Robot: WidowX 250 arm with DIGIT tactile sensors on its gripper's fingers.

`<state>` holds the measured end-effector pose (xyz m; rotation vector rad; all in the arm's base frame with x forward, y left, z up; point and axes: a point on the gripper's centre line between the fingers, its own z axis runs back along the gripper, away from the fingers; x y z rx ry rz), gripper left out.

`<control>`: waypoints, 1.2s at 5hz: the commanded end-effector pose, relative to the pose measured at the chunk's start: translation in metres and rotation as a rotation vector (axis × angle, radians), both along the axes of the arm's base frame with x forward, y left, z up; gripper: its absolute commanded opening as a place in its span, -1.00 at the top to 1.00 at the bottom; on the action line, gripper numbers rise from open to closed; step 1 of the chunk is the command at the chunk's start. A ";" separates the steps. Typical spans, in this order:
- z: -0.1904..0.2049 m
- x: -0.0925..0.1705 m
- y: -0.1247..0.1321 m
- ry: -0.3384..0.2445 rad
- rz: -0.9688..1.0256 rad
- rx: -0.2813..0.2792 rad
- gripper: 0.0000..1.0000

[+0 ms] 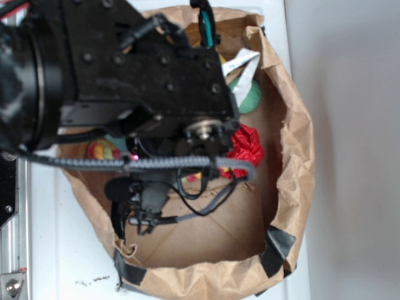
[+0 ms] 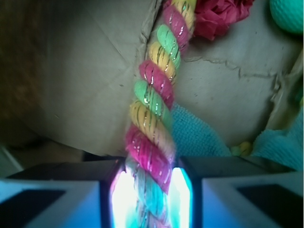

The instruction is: Grab the multicolored rope.

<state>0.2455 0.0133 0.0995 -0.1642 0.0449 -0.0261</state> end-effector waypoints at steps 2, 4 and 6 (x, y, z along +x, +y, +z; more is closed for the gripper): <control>0.061 0.011 0.004 -0.351 0.152 -0.016 1.00; 0.072 0.013 0.000 -0.389 0.158 0.069 1.00; 0.073 0.019 -0.008 -0.306 0.126 0.127 1.00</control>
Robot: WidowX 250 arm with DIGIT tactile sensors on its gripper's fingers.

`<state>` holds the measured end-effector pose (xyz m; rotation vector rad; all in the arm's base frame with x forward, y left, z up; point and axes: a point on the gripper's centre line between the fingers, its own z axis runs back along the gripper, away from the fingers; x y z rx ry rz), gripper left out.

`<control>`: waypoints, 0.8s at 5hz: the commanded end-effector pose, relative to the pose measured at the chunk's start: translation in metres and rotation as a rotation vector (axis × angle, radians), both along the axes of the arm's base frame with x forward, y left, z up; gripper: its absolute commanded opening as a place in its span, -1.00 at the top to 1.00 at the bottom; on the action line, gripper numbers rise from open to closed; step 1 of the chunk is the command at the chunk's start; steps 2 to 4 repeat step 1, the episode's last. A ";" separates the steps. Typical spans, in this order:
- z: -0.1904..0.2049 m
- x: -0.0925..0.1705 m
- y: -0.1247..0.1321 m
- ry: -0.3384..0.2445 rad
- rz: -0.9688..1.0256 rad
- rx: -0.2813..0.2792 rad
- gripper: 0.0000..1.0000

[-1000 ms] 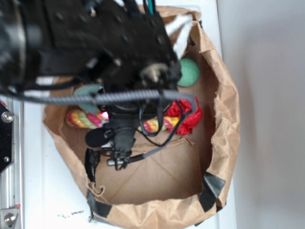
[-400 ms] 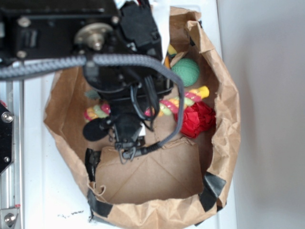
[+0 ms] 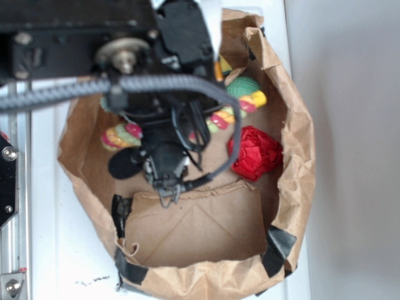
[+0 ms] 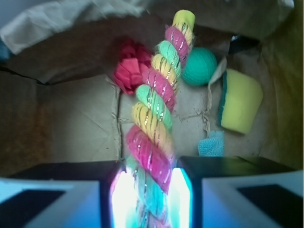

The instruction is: Grab the multicolored rope.

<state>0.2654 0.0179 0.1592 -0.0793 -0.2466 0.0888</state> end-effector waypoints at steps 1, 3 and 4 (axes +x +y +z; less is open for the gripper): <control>0.011 0.000 -0.012 -0.005 -0.004 0.045 1.00; 0.011 0.000 -0.012 -0.005 -0.004 0.045 1.00; 0.011 0.000 -0.012 -0.005 -0.004 0.045 1.00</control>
